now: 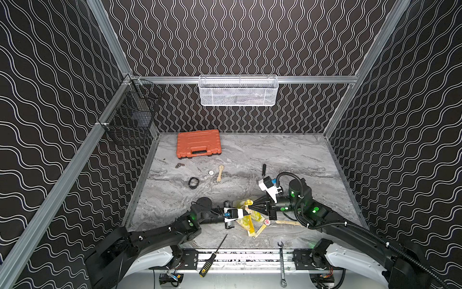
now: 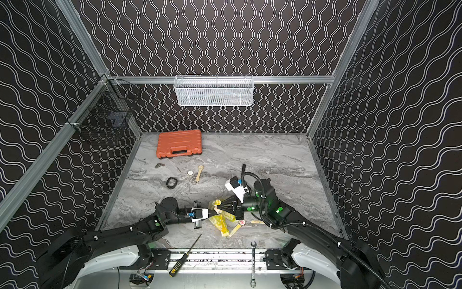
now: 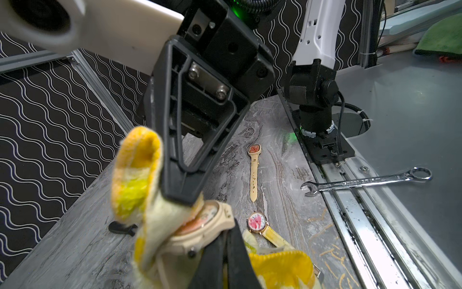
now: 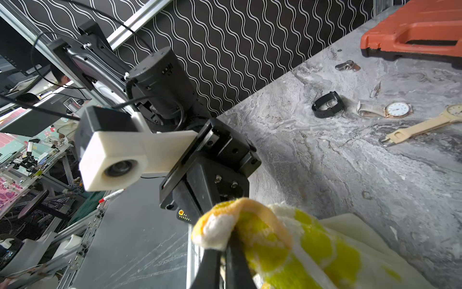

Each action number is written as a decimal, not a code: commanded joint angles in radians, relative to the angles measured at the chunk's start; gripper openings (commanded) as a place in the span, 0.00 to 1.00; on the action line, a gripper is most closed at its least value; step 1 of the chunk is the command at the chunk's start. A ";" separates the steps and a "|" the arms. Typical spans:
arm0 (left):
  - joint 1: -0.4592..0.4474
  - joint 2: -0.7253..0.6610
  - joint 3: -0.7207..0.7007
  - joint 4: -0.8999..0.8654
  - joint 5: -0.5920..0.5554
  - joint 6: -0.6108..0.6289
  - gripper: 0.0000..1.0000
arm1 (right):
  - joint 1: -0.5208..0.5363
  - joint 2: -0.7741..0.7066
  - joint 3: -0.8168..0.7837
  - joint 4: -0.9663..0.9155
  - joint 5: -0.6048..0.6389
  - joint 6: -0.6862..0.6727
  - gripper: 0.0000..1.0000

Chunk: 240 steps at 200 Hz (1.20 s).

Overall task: Wipe the watch dial
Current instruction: Wipe the dirt from the watch dial.

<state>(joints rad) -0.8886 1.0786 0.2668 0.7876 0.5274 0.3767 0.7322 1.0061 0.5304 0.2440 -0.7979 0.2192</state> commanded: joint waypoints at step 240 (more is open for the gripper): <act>0.003 -0.103 0.057 0.050 0.002 -0.012 0.00 | -0.069 -0.137 -0.033 -0.093 -0.030 -0.048 0.00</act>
<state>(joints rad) -0.8848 0.9798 0.3256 0.8078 0.5129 0.3840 0.6899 0.8993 0.4706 0.1967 -0.8433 0.2222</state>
